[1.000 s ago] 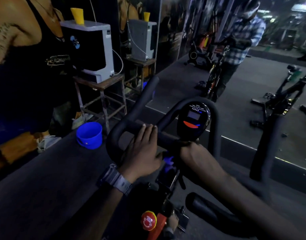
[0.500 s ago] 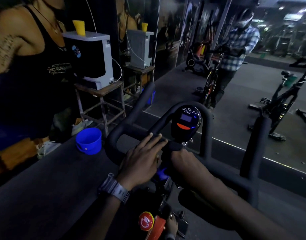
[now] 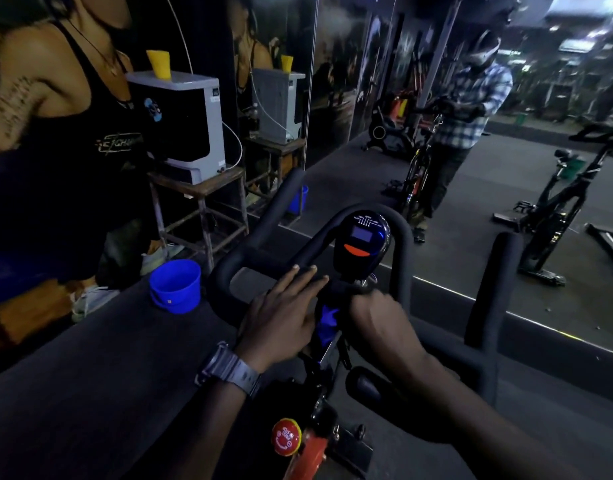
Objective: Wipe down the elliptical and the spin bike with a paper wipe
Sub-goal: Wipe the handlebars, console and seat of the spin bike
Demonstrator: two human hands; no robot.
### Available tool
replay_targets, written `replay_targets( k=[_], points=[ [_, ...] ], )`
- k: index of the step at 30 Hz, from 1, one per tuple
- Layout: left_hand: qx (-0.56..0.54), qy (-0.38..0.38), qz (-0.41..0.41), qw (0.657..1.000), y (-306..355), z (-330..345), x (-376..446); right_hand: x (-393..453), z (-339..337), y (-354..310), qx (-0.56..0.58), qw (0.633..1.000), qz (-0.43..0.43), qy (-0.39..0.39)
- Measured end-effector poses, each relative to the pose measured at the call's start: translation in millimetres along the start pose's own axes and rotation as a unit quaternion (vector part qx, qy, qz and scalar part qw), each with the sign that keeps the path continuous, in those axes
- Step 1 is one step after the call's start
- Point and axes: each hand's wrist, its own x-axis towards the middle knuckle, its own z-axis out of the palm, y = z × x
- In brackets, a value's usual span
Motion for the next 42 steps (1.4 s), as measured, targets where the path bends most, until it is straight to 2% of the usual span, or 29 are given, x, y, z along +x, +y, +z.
replay_targets(
  k=[2,4,7,11,13,16,20,22,24,28,32,34,37,42],
  points=[
    [-0.002,0.002,-0.013,1.000,6,5,0,-4,0,17,0.038,0.998,-0.008,0.050],
    [-0.032,0.033,-0.028,0.999,13,14,1,-13,1,35,0.047,0.996,-0.013,0.068],
    [-0.146,0.093,-0.033,0.984,38,32,2,-27,-1,60,0.057,0.994,0.008,0.091],
    [-0.145,0.143,-0.047,0.978,76,49,4,-18,-2,65,0.090,0.988,-0.025,0.126],
    [-0.145,0.152,-0.071,0.975,86,48,4,-24,-1,77,0.102,0.989,-0.022,0.107],
    [-0.141,0.124,-0.081,0.979,103,46,-2,-56,-11,130,0.038,0.999,0.034,0.019],
    [-0.046,0.103,-0.086,0.990,133,57,-15,-105,-23,179,0.081,0.994,0.073,0.033],
    [-0.006,0.100,-0.114,0.988,144,59,-22,-122,-15,177,0.070,0.995,0.028,0.062],
    [0.030,0.097,-0.128,0.987,154,61,-30,-137,-3,155,0.136,0.988,-0.017,0.076],
    [0.095,0.102,-0.097,0.986,174,65,-47,-146,19,143,0.225,0.966,-0.100,0.077],
    [0.084,0.130,-0.064,0.986,188,74,-64,-147,18,169,0.238,0.962,-0.007,0.132],
    [0.052,0.140,-0.052,0.987,190,77,-67,-147,21,148,0.224,0.964,-0.031,0.140],
    [0.005,0.164,-0.051,0.985,184,77,-77,-148,26,109,0.270,0.952,-0.093,0.110],
    [-0.010,0.201,-0.115,0.973,170,74,-96,-153,23,129,0.272,0.954,-0.031,0.125]
  ],
)
